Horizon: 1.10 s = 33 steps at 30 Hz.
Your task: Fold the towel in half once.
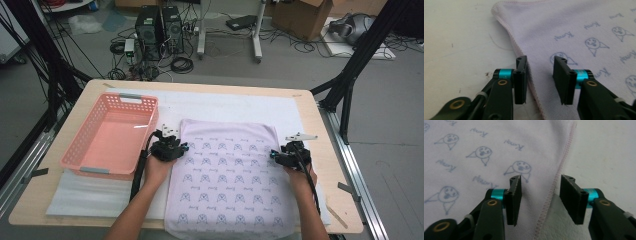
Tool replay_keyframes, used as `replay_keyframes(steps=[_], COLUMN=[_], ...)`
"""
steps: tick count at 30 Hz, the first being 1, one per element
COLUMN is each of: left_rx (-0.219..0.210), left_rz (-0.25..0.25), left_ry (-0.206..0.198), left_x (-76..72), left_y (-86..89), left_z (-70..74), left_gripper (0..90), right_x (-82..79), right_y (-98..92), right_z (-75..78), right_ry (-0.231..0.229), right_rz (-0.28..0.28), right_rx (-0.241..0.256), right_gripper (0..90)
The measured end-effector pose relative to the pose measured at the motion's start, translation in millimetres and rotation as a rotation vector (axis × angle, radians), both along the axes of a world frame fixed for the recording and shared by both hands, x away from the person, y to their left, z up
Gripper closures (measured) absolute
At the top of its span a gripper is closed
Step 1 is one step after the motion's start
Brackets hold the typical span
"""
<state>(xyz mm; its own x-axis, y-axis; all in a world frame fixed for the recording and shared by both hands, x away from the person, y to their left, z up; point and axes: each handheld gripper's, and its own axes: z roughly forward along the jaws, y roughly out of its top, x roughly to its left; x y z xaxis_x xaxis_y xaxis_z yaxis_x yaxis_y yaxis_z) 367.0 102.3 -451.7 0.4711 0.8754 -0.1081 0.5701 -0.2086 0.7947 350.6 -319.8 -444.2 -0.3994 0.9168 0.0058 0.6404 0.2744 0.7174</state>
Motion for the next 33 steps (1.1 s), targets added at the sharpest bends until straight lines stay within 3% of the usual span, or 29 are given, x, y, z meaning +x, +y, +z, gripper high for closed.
replay_keyframes(steps=[3, 5, 8, 12, 13, 16, 22, 27, 33], left_rx=[-0.037, -0.042, -0.033, -0.052, -0.057, -0.099, -0.11, -0.119, -0.149], left_rz=[0.02, 0.016, 0.019, 0.048, 0.058, 0.07, 0.044, 0.027, 0.008], left_ry=[0.021, 0.023, 0.019, 0.01, -0.001, -0.011, -0.039, -0.036, -0.063], left_x=[1.7, 2.3, 1.5, 1.5, 1.4, -0.3, -5.9, -7.3, -12.7], left_y=[4.0, 4.8, 2.8, 4.1, 5.5, 10.3, 11.6, 9.1, 9.9], left_z=[-0.4, -0.4, 0.2, 2.7, 4.6, 9.8, 16.7, 17.1, 24.3], left_gripper=[76.3, 82.3, 85.6, 87.3, 87.7, 87.7, 87.9, 87.9, 88.0], right_x=[0.5, 0.3, 0.8, 2.0, 2.3, 1.2, -9.8, -11.5, -13.9], right_y=[-0.5, -1.8, -1.7, 2.7, 1.8, -3.9, -6.5, -8.8, -9.7], right_z=[-0.2, -0.1, -0.3, 2.9, 3.2, 4.8, 17.2, 18.6, 20.9], right_ry=[0.007, 0.015, 0.026, 0.012, 0.003, -0.011, -0.065, -0.061, -0.075], right_rz=[-0.01, -0.018, -0.005, 0.003, -0.006, -0.031, 0.003, -0.001, 0.005], right_rx=[0.027, 0.052, 0.077, 0.01, 0.014, 0.087, 0.105, 0.113, 0.122], right_gripper=[63.3, 76.0, 85.2, 87.2, 87.4, 87.4, 87.4, 87.3, 87.3])
